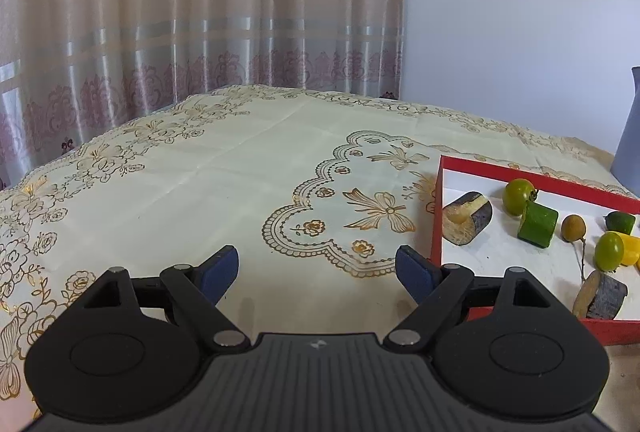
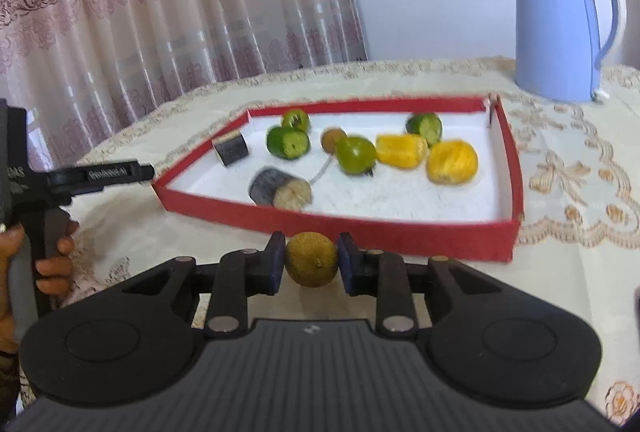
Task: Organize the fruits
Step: 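Lift the yellowish round fruit with the right gripper over the tray rim, then lower the yellowish fruit into the tray and open the right gripper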
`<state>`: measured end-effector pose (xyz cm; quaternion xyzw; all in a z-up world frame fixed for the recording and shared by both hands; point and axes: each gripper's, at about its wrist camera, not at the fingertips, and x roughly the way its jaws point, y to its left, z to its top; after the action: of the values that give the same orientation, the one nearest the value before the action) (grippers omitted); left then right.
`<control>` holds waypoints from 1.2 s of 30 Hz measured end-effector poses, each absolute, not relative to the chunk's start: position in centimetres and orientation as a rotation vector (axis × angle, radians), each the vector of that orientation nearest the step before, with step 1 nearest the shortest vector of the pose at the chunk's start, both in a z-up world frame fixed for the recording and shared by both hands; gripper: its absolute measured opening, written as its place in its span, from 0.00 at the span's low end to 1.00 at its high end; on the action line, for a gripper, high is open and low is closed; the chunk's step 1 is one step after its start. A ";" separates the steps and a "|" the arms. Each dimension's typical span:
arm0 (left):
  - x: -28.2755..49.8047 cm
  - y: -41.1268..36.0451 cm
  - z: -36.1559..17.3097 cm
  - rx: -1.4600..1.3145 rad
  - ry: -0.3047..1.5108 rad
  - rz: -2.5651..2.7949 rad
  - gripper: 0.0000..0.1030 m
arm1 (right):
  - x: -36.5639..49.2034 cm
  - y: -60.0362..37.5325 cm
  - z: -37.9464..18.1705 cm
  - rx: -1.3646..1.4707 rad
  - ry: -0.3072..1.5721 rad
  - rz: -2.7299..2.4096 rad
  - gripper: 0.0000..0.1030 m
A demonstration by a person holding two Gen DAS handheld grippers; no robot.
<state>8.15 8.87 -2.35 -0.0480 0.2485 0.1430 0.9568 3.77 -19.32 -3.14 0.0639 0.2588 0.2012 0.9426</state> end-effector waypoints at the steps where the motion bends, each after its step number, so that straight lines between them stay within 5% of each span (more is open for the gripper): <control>1: 8.1 8.9 -2.4 -0.098 0.504 0.289 0.83 | 3.8 -19.2 -2.7 0.131 0.515 0.416 0.26; 36: 4.5 -1.1 -1.7 0.055 0.477 -0.027 0.83 | 14.3 -18.3 -1.6 0.103 0.528 0.163 0.26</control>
<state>4.54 -1.12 -1.66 0.0270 0.2363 -0.0134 0.9712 14.33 -18.32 -1.59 0.0508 0.2605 0.0804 0.9608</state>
